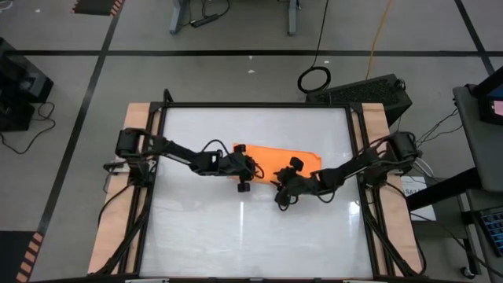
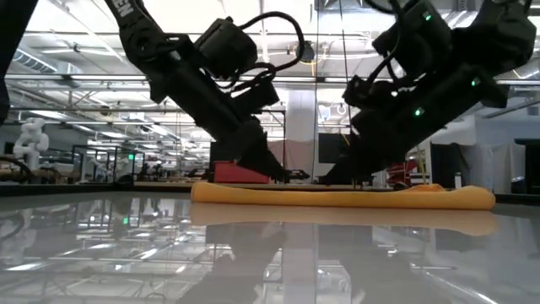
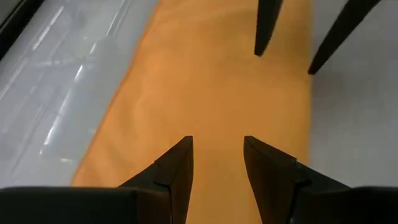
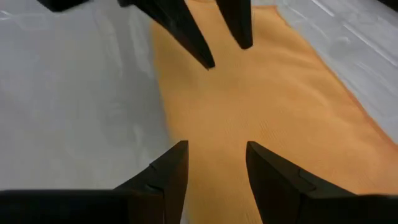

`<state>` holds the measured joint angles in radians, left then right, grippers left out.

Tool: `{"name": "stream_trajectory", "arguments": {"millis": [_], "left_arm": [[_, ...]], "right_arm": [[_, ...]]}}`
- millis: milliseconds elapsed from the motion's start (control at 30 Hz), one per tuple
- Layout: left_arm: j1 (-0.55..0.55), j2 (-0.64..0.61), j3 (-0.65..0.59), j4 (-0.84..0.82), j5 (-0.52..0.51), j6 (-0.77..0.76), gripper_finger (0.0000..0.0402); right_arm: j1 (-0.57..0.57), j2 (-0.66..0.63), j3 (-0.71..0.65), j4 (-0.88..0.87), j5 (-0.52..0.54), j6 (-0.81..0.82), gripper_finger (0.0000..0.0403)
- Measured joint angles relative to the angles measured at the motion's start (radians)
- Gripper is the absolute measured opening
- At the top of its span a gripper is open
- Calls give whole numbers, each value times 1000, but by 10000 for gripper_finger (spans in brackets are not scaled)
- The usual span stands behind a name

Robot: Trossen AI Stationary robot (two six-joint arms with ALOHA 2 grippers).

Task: Roll towel
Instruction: Fold the orange towel

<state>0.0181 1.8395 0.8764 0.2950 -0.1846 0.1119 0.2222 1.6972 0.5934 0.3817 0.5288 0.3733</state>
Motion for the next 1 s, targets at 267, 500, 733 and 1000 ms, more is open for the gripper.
{"name": "stream_trajectory", "arguments": {"millis": [267, 500, 733, 1000], "left_arm": [[-42, 83, 0, 83, -6, 21, 148], [-67, 115, 5, 28, -78, 24, 147], [-72, 111, 5, -7, -89, 31, 147], [-72, 110, 2, -20, -95, 34, 147]], "right_arm": [[-13, 79, 0, 4, 28, 16, 152], [-3, 78, 4, -65, 32, 53, 152], [48, -6, 3, -283, 29, 120, 152], [136, -163, -2, -668, 13, 281, 152]]}}
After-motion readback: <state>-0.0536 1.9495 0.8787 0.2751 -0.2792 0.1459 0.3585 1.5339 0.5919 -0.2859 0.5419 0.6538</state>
